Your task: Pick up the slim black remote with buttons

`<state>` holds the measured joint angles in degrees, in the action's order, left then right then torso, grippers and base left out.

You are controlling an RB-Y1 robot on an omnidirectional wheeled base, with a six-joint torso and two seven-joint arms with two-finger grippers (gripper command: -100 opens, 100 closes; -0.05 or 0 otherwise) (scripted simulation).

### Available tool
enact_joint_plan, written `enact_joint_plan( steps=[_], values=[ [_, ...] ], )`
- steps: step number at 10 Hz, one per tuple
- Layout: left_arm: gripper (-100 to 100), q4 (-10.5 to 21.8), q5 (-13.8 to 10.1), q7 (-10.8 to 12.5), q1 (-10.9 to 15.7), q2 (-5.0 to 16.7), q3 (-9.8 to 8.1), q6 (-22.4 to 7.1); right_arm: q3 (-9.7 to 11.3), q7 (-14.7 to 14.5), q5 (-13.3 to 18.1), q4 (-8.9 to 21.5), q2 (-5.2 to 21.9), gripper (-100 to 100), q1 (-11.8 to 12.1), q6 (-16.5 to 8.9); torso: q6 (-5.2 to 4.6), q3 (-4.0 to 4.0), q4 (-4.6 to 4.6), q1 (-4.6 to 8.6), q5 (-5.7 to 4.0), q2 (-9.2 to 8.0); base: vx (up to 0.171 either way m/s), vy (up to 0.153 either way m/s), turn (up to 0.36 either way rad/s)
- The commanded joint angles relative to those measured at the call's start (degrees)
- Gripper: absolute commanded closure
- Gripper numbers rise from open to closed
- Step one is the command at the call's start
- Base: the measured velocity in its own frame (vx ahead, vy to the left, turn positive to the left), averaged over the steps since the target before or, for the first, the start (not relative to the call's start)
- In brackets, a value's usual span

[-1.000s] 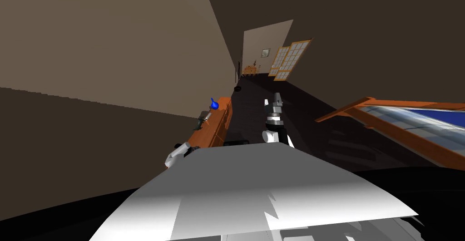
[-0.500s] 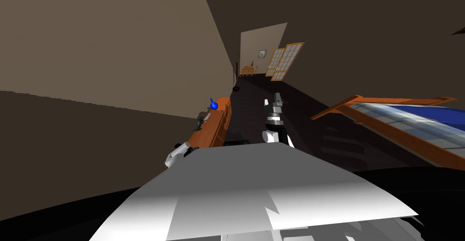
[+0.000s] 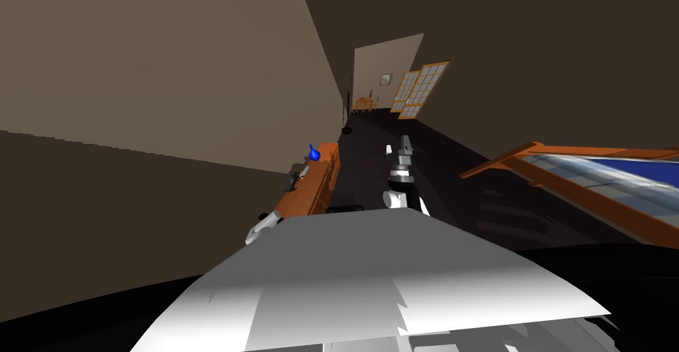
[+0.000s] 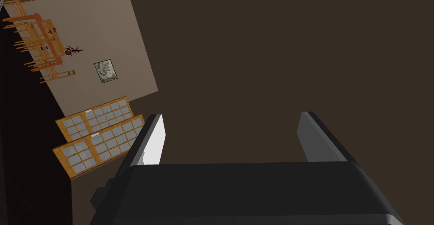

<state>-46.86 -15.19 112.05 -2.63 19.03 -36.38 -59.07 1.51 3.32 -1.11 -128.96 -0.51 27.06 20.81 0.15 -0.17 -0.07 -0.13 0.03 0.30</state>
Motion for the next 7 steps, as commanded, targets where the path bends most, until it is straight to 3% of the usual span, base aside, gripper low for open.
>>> enact_joint_plan(
  steps=[1, 2, 6, 7],
  values=[
    [-100, 0.0, 0.0, 0.0, 0.0, 0.0, 0.0, 0.0, 0.0, 0.0, 0.0, 0.0, 0.0, 0, 0.0, 0.0, 0.0, 0.0, 0.0, 0.0, 0.0, 0.0, 0.025, 0.009, 0.009],
    [100, 0.2, 0.0, -0.1, 0.0, 0.0, 0.0, 0.3, 0.0, 0.0, 0.0, 0.0, 0.0, 0, 0.0, 0.0, -0.01, 0.05, 0.02, 0.05, -0.02, -0.09, 0.0, 0.0, 0.0],
    [100, 0.1, 0.0, 0.0, 0.0, 0.0, -0.08, 0.3, 0.0, 0.0, 0.0, 0.0, 0.0, 0, 0.0, 0.0, -0.11, 0.06, 0.01, -0.03, 0.1, -0.12, 0.0, 0.0, 0.003],
    [0, 0.1, 0.0, 0.0, 0.0, 0.0, -0.08, 0.3, 0.0, 0.0, 0.0, 0.0, 0.0, 0, 0.0, 0.0, -0.12, 0.05, 0.01, -0.04, 0.1, -0.11, 0.0, 0.0, 0.0]
  ],
)
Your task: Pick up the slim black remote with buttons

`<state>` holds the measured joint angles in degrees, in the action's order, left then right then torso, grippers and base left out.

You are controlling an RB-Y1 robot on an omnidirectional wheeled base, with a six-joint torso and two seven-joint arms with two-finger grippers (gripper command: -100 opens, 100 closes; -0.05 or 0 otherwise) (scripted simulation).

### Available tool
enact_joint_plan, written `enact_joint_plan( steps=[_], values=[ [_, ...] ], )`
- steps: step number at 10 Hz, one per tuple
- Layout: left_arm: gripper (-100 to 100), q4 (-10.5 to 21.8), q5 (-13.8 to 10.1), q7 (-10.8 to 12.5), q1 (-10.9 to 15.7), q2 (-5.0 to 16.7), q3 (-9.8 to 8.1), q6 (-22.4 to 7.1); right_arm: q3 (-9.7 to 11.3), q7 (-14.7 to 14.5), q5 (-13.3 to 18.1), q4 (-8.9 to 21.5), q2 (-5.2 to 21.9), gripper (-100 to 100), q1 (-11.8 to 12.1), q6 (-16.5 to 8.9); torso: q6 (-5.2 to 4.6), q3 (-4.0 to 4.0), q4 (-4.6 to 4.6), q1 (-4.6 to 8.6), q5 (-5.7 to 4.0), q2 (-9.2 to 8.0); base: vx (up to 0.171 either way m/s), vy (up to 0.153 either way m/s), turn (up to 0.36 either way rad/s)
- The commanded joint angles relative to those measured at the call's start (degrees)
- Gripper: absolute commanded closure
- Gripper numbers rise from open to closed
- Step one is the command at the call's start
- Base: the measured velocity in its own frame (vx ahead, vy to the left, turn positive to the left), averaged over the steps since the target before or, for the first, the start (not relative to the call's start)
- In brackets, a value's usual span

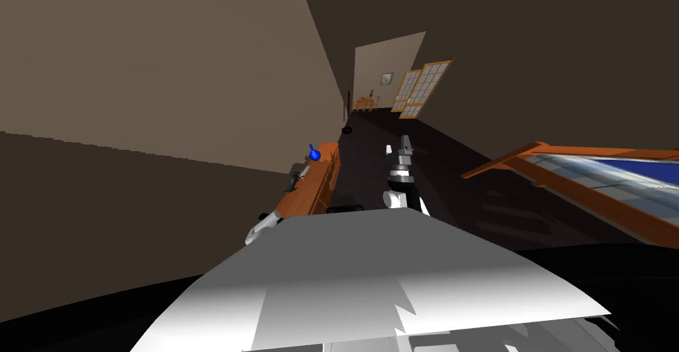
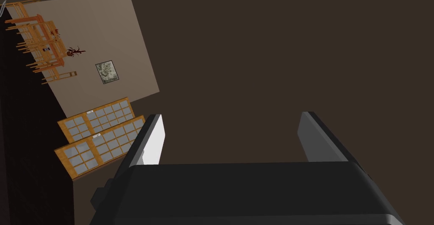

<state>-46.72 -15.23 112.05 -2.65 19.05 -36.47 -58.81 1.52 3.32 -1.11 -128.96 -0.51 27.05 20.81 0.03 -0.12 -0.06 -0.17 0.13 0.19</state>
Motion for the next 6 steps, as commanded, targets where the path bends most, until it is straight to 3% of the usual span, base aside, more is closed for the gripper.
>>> enact_joint_plan(
  steps=[1, 4, 5, 6],
  values=[
    [100, -1.3, -0.1, 0.6, 0.3, 0.5, 0.07, -1.9, 0.0, 0.0, 0.0, 0.0, 0.0, 0, 0.0, 0.0, 0.0, 0.0, 0.0, 0.0, 0.0, 0.0, -0.037, -0.017, -0.058],
    [100, -3.0, -0.4, 1.8, 1.0, 2.0, -0.01, -5.2, 0.0, 0.0, 0.0, 0.0, 0.0, 0, 0.0, 0.0, -0.01, 0.14, 0.05, 0.12, -0.04, -0.25, -0.069, -0.029, -0.065],
    [100, -3.1, -0.4, 1.6, 0.7, 1.7, -0.02, -4.6, 0.0, 0.0, 0.0, 0.0, 0.0, 0, 0.0, 0.0, -0.02, 0.15, 0.05, 0.15, -0.04, -0.27, -0.03, -0.015, -0.007],
    [0, -3.2, -0.4, 1.7, 0.7, 1.7, -0.02, -4.9, 0.0, 0.0, 0.0, 0.0, 0.0, 0, 0.0, 0.0, 0.0, 0.09, 0.02, 0.08, -0.01, -0.17, -0.006, -0.003, 0.003]
  ],
)
